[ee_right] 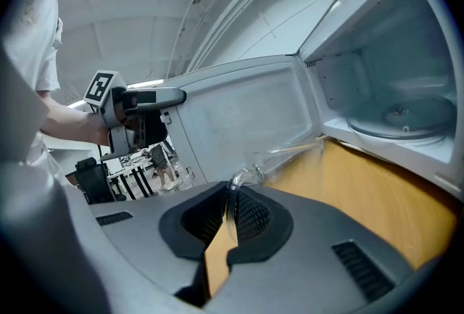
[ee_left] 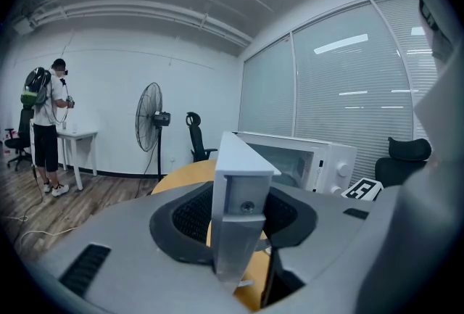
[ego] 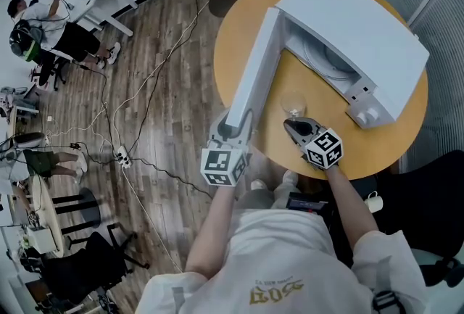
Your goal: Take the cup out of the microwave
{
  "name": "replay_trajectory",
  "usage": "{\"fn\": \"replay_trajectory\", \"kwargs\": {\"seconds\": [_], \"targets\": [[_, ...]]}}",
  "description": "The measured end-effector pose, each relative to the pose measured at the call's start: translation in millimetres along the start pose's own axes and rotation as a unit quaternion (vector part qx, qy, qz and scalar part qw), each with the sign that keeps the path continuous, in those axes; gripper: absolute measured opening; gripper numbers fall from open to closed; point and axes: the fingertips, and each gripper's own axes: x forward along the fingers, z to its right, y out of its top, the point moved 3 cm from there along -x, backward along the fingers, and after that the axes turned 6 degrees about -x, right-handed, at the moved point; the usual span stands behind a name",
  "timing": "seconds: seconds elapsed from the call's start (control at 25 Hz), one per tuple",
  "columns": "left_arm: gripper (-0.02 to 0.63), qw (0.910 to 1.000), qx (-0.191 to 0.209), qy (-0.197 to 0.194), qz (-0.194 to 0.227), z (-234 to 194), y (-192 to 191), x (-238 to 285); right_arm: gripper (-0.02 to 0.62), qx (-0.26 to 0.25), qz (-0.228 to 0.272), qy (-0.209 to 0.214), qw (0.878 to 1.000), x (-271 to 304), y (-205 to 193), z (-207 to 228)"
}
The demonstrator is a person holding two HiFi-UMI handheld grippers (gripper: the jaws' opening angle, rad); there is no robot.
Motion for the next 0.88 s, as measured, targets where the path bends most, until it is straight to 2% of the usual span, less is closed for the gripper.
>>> {"fn": "replay_trajectory", "kwargs": {"seconds": [0.56,0.88], "targets": [[0.178,1.0000,-0.003,-0.006,-0.002,1,0,0,0.020,0.016,-0.002,0.005,1.000,-5,-15,-2],[0.179,0.9999,-0.004,-0.012,-0.001,2,0,-1,0.020,-0.001,-0.016,-0.019,1.000,-10,-22,-4]]}}
